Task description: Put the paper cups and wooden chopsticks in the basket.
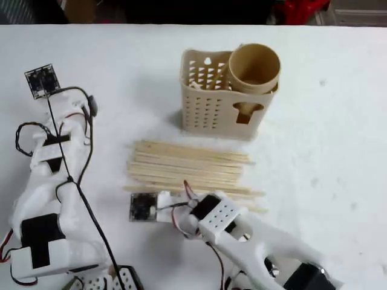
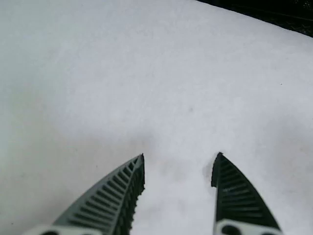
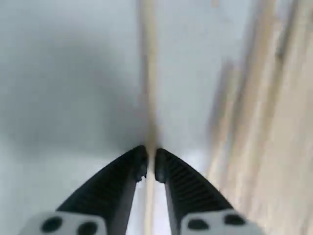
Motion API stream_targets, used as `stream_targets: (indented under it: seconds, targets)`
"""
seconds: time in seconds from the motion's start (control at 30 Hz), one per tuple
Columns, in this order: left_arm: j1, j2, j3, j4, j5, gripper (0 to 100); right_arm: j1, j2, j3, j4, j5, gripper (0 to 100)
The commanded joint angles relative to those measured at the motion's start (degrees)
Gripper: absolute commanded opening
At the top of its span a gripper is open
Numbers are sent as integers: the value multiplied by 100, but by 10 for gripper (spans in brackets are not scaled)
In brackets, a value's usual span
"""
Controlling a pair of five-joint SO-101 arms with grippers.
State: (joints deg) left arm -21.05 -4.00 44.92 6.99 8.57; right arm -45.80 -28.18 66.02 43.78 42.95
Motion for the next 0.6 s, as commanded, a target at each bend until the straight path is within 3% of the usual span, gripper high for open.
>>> stream_targets:
  seconds: [0.0, 0.17, 0.3, 0.43, 0.57]
  targets:
    - [66, -22, -290, 9, 44, 234, 259, -945, -141, 330, -475, 16]
    - [75, -22, -290, 9, 44, 234, 338, -2879, -378, 1068, -1073, 16]
    - [75, -22, -290, 9, 44, 234, 796, -4075, -1521, 1578, -1600, 16]
    - [75, -22, -290, 9, 35, 234, 1200, -4048, -2971, 1508, -1925, 16]
    - [75, -22, -290, 9, 35, 234, 1490, -3222, -3938, 567, -2514, 16]
